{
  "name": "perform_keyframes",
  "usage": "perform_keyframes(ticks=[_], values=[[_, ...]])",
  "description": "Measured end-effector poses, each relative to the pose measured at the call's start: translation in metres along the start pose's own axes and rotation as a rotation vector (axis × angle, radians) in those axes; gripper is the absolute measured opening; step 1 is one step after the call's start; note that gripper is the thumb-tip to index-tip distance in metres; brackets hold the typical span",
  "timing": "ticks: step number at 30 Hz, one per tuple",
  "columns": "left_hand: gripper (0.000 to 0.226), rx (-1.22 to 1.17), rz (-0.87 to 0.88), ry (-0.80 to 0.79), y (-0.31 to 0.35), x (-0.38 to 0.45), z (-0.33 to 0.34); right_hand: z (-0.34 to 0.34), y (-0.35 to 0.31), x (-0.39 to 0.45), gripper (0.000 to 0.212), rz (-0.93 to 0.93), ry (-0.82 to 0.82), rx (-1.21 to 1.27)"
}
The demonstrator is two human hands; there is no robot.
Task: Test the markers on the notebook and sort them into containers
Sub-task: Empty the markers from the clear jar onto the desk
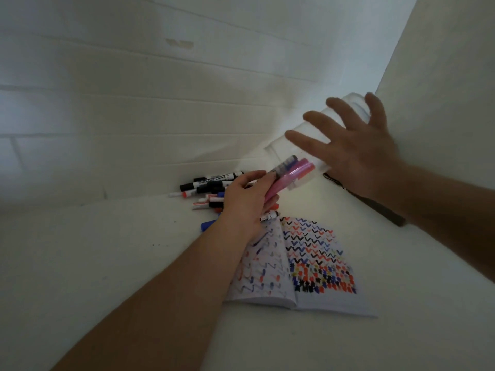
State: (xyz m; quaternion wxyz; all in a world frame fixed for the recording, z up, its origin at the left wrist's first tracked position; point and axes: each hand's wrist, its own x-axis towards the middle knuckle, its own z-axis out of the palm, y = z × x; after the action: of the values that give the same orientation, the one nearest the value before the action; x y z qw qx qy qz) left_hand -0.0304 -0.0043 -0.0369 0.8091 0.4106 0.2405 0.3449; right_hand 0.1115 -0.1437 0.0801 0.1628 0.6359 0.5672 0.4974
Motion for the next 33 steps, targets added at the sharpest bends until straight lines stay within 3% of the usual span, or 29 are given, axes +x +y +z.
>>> perform_keyframes(ticks=[3,7,13,18,20,25,29,33], values=[[0.023,0.226,0.205,0.082,0.004,0.003,-0.010,0.006,0.016,-0.018,0.109,0.162,-0.109,0.054],[0.021,0.868,0.623,0.242,0.008,0.021,-0.037,0.026,0.021,-0.060,0.095,0.328,-0.206,0.128],[0.023,1.132,0.707,0.223,0.006,0.030,-0.047,0.034,0.011,-0.095,0.124,0.600,-0.440,0.483],[0.025,1.362,0.780,0.216,0.003,0.032,-0.047,0.037,0.014,-0.138,0.086,0.951,-0.246,1.394],[0.022,1.423,0.853,0.242,0.005,0.028,-0.044,0.045,0.016,-0.166,0.080,1.123,-0.133,1.553],[0.023,1.503,0.984,0.015,-0.001,0.010,-0.025,0.056,0.014,-0.229,0.091,1.457,0.007,1.567],[0.043,1.668,0.899,-0.182,-0.024,-0.001,-0.017,0.056,0.013,-0.251,0.125,1.520,0.031,1.502],[0.043,1.705,0.911,-0.212,-0.033,0.004,-0.022,0.062,0.009,-0.245,0.128,1.553,0.036,1.432]])
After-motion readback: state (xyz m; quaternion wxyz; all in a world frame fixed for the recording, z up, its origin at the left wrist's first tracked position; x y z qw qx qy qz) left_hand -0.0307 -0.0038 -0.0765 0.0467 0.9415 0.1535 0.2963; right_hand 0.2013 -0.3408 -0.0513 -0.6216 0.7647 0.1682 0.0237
